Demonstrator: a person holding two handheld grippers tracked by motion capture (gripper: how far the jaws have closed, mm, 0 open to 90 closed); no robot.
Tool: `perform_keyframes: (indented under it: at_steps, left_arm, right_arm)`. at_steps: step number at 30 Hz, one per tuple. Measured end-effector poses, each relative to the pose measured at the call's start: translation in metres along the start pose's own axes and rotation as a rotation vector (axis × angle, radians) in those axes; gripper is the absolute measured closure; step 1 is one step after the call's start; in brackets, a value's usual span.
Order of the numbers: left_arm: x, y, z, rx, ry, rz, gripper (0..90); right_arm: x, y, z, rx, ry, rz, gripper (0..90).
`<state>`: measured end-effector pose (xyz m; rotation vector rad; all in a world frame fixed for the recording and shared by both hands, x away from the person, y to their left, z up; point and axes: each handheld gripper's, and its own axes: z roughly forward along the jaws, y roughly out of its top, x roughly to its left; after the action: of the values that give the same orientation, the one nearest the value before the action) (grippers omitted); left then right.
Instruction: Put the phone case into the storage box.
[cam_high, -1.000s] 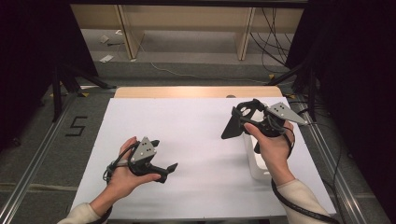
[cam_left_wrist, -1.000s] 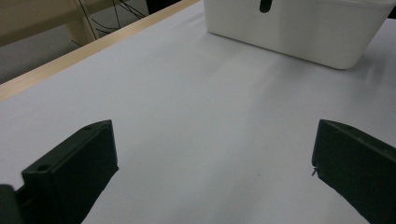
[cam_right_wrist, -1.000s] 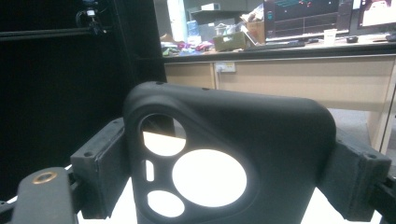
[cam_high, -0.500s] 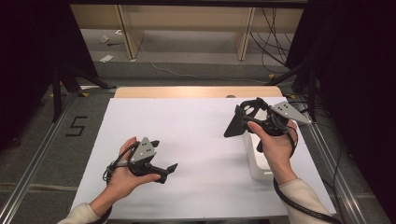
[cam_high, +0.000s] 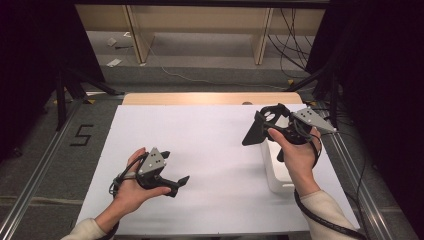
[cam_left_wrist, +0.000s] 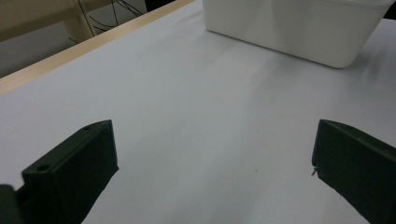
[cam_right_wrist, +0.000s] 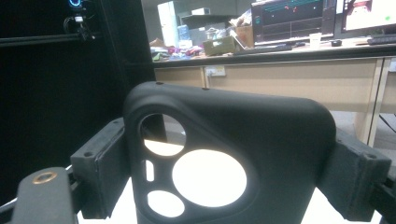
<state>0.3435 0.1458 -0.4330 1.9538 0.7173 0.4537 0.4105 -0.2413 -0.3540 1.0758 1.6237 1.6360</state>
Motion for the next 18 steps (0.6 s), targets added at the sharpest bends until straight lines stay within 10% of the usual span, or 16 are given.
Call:
perform_keyframes:
  at_steps: [18]
  left_arm:
    - [0.001,0.000,0.000,0.001,-0.004,-0.003,0.0]
  right_arm:
    - [-0.012,0.005,-0.004,-0.009,-0.036,0.005,15.6]
